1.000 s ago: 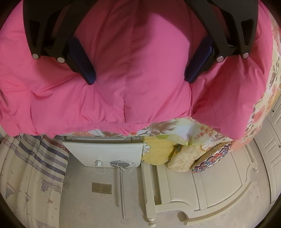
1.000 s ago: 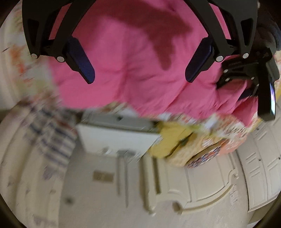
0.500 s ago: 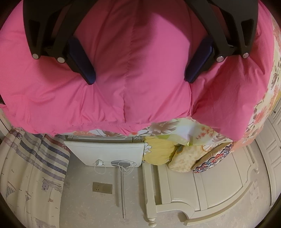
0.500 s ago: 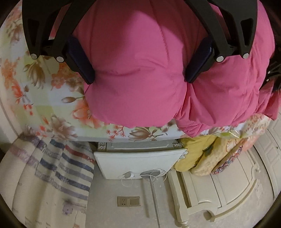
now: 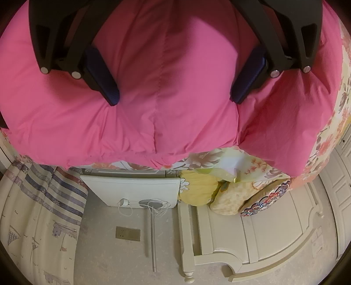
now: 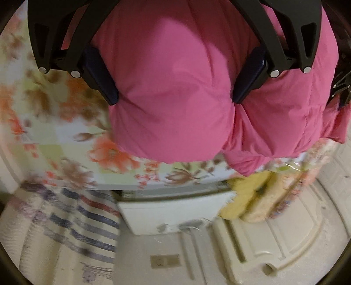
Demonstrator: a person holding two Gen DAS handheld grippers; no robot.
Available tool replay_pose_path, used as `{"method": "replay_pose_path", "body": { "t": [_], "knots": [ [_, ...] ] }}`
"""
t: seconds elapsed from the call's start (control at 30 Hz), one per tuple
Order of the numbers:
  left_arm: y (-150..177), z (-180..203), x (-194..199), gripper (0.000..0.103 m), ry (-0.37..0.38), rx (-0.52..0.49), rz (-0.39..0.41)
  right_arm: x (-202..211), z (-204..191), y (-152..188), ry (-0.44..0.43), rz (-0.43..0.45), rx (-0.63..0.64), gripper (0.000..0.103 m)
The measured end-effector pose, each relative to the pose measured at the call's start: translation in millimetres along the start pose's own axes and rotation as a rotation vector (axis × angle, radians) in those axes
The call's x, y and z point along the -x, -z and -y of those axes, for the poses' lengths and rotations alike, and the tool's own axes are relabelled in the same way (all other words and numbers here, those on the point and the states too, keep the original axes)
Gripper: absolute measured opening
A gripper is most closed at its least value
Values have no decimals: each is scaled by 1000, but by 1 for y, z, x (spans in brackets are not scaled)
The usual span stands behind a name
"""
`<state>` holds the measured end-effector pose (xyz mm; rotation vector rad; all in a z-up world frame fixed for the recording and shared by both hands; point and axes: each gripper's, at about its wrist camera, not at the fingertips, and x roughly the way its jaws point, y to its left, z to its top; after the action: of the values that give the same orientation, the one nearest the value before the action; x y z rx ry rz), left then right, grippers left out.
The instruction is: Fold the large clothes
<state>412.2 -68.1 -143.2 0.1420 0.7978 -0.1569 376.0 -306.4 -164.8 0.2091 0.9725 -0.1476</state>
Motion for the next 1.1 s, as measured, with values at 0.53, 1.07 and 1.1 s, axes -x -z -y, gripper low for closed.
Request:
{"method": "replay_pose_path", "body": {
  "t": [0.53, 1.07, 1.1],
  "knots": [
    [1, -11, 6, 101, 71, 69, 5, 9, -145, 36, -34, 119, 241, 99],
    [-15, -76, -5, 100, 91, 49, -69, 5, -143, 44, -30, 149, 253, 99],
    [-15, -79, -2, 101, 114, 70, -37, 5, -143, 44, -28, 151, 254, 99]
  ]
}}
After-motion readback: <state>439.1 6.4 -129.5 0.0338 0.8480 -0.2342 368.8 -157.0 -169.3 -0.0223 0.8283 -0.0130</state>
